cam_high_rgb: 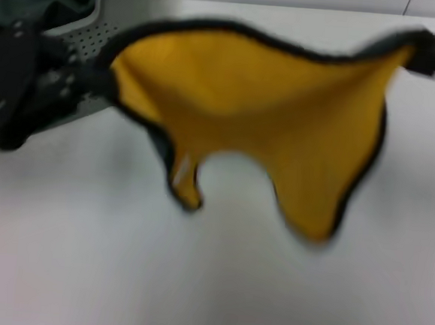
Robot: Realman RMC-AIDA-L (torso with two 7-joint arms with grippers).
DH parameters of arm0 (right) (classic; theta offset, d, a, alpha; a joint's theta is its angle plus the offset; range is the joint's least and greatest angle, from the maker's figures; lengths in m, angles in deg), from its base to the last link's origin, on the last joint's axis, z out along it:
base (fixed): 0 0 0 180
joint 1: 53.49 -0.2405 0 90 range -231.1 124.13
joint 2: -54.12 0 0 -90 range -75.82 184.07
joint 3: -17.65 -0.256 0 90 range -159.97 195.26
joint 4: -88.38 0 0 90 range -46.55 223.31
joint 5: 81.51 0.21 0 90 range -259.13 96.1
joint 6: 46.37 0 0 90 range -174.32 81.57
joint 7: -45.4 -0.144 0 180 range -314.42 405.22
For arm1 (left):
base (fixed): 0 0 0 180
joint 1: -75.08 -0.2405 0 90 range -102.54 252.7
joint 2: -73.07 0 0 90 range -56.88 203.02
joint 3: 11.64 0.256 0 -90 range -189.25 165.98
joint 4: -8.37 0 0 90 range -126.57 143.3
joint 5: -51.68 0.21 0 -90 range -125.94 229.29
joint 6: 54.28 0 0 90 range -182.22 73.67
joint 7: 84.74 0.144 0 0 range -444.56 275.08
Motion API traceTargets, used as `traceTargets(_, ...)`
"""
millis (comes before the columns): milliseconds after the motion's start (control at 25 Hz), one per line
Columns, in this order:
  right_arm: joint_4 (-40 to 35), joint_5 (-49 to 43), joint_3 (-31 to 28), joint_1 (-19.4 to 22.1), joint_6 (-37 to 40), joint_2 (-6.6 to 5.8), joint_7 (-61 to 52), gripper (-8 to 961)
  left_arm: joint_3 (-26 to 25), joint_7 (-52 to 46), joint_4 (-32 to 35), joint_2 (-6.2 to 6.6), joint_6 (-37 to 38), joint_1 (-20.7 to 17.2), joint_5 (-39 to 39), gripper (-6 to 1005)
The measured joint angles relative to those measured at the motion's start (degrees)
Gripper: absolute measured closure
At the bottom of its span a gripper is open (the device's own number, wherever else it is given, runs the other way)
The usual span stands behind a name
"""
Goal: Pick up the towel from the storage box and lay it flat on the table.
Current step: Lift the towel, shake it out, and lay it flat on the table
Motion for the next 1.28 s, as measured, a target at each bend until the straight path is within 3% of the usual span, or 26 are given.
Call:
traceTargets(120, -8.6, -1.7, -4.5, 5.3, 1.4, 1.65, -2.2, 945, 2.7, -1.7, 4.1, 1.67, 0.2, -3.3, -4.4, 980)
traceTargets(240, -8.4, -4.4, -8.2, 4.6, 1.0, 2.04, -2.7, 945, 0.8, -4.2, 6.0, 1.9, 0.0, -2.7, -4.1, 980)
traceTargets(400, 1.2, -10.0, -12.8, -1.9, 0.0, 0.54, -2.2, 945, -5.4, -7.4, 4.6, 1.67, -0.2, 4.0, 3.4, 981)
traceTargets(520, 8.3, -13.7, -17.0, -8.2, -1.3, -1.76, -1.6, 945, -9.3, -8.3, 1.7, 2.0, -0.6, 9.8, 8.5, 981)
traceTargets(640, 9.8, -14.4, -18.3, -11.2, -2.2, -3.31, -1.5, 945, -10.8, -8.5, -1.1, 3.07, -1.8, 15.2, 11.2, 981)
traceTargets(760, 6.4, -14.2, -19.1, -12.3, -2.6, -3.7, -2.6, 945, -11.0, -8.6, -1.8, 3.94, -3.0, 18.3, 12.4, 981)
traceTargets(880, 1.6, -14.1, -19.5, -11.9, -2.5, -2.9, -4.6, 945, -11.1, -8.6, -1.6, 4.61, -3.0, 19.3, 12.4, 981)
traceTargets(1000, -0.2, -14.5, -18.7, -9.4, -1.2, -0.89, -5.3, 945, -10.8, -8.0, -2.1, 4.69, -2.4, 18.8, 12.6, 981)
traceTargets(1080, -0.3, -14.8, -18.1, -7.6, 0.2, 0.4, -5.3, 945, -10.0, -6.8, -3.0, 4.46, -1.3, 17.2, 12.8, 981)
traceTargets(1280, -5.0, -16.0, -16.3, 0.6, 6.2, 4.65, -5.9, 945, -3.3, -3.7, -3.1, 4.16, 0.4, 8.0, 7.2, 980)
